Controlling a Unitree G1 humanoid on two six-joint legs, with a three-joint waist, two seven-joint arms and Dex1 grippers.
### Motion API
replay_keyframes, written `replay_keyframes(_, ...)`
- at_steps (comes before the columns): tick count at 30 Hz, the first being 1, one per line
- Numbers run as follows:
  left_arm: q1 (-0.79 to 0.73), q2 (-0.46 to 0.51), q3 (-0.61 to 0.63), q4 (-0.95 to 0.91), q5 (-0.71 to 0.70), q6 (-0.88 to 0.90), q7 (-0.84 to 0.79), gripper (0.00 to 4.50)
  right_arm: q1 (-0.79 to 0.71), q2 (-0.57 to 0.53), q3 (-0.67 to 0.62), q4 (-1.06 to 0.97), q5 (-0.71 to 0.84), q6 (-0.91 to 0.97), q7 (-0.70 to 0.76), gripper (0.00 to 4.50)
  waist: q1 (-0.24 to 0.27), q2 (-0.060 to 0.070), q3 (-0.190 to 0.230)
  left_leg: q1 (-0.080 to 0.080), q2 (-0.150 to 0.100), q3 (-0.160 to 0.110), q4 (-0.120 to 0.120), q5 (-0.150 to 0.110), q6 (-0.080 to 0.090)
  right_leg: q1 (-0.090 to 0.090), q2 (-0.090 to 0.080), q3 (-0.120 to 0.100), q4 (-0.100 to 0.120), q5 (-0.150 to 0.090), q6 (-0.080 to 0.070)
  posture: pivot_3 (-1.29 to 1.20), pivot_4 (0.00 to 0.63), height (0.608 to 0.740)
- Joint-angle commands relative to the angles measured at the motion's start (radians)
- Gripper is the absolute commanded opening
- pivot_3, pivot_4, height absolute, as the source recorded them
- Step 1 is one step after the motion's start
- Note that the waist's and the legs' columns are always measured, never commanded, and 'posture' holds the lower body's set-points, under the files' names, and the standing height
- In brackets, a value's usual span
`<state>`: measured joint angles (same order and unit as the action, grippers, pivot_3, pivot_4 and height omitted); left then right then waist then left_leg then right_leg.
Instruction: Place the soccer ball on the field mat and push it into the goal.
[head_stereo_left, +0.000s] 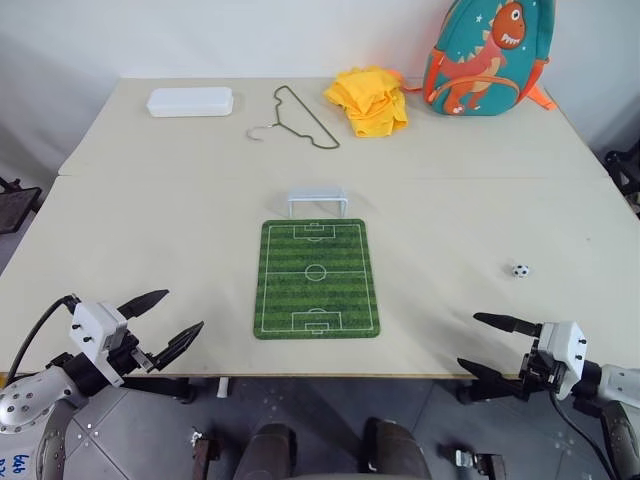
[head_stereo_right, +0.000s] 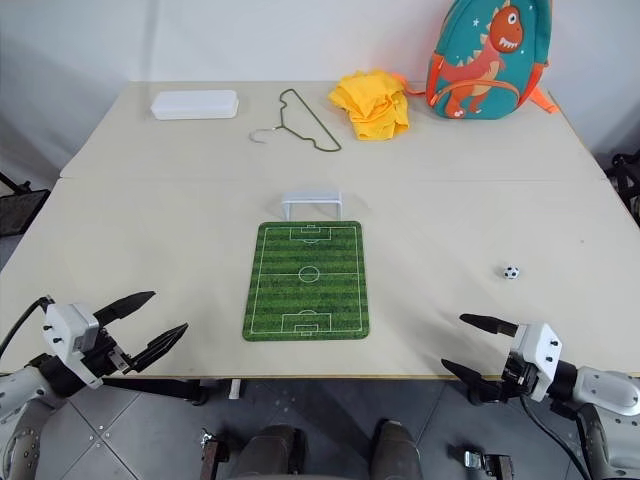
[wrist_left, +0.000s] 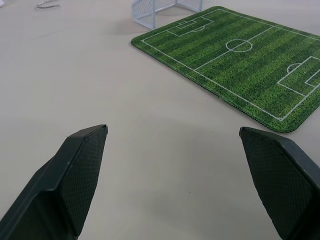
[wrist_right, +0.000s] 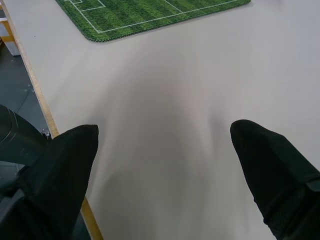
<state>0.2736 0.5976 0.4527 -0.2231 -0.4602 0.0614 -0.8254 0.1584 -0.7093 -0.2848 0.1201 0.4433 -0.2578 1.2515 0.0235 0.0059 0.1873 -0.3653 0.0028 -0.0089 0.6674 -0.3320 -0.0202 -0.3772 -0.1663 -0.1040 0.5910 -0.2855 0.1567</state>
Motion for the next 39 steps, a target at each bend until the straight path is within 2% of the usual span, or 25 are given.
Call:
replay_keyframes(1, -0.009, 0.003, 0.013, -0.004, 0.017, -0.036, 0.014, 4.5, -0.008, 0.009, -0.01, -0.006, 0.022, -0.008, -0.002, 4.46, 0.0, 0.0, 0.0, 0.0, 0.0, 0.0, 0.0, 0.0, 0.0, 0.0, 0.0, 0.0, 0.0, 0.0, 0.0, 0.0, 0.15, 0.74)
replay_keyframes(5, -0.03, 0.0, 0.014, -0.003, -0.021, -0.03, -0.002, 4.5, -0.003, 0.017, -0.024, -0.021, 0.032, 0.002, -0.019, 4.46, 0.001, 0.0, 0.0, 0.0, 0.0, 0.0, 0.0, 0.0, 0.0, 0.0, 0.0, 0.0, 0.0, 0.0, 0.0, 0.0, 0.15, 0.74)
replay_keyframes(9, -0.072, 0.025, 0.004, -0.01, -0.145, 0.053, -0.09, 4.5, 0.054, 0.008, -0.095, -0.092, 0.067, 0.035, -0.075, 4.46, 0.002, 0.0, 0.0, 0.0, 0.0, 0.0, 0.0, 0.0, 0.0, 0.0, 0.0, 0.0, 0.0, 0.0, 0.0, 0.0, 0.15, 0.74)
replay_keyframes(15, -0.209, 0.081, -0.081, -0.052, -0.231, 0.189, -0.158, 4.5, 0.183, 0.01, -0.331, -0.195, 0.167, 0.157, -0.219, 4.46, 0.002, 0.0, 0.0, 0.0, 0.0, 0.0, 0.0, 0.0, 0.0, 0.001, 0.0, 0.0, 0.0, 0.0, 0.0, 0.0, 0.15, 0.74)
replay_keyframes(18, -0.296, 0.09, -0.149, -0.087, -0.241, 0.22, -0.186, 4.5, 0.229, 0.024, -0.414, -0.154, 0.178, 0.182, -0.259, 4.46, 0.004, 0.0, 0.0, 0.0, 0.0, 0.0, 0.0, 0.0, 0.0, 0.001, 0.0, 0.0, 0.0, 0.0, 0.0, 0.0, 0.15, 0.74)
replay_keyframes(23, -0.324, 0.095, -0.173, -0.102, -0.248, 0.236, -0.224, 4.5, 0.225, 0.017, -0.42, -0.055, 0.141, 0.175, -0.253, 4.46, -0.008, 0.001, 0.0, 0.003, 0.0, 0.003, -0.003, 0.0, 0.0, 0.001, 0.0, 0.001, 0.0, 0.0, 0.0, 0.0, 0.15, 0.74)
replay_keyframes(31, -0.275, 0.08, -0.127, -0.13, -0.254, 0.221, -0.216, 4.5, 0.002, -0.065, -0.351, 0.099, 0.133, 0.221, -0.209, 4.46, -0.026, 0.0, 0.0, 0.009, 0.001, 0.012, -0.002, -0.001, 0.001, 0.002, 0.0, 0.008, 0.0, 0.0, 0.0, 0.0, 0.15, 0.74)
replay_keyframes(39, -0.249, 0.07, -0.125, -0.162, -0.272, 0.239, -0.2, 4.5, -0.305, -0.166, -0.184, 0.307, 0.028, 0.328, -0.217, 4.46, -0.024, 0.0, 0.0, 0.012, 0.001, 0.015, -0.002, -0.001, 0.002, 0.001, 0.0, 0.012, 0.0, 0.0, 0.0, 0.0, 0.15, 0.74)
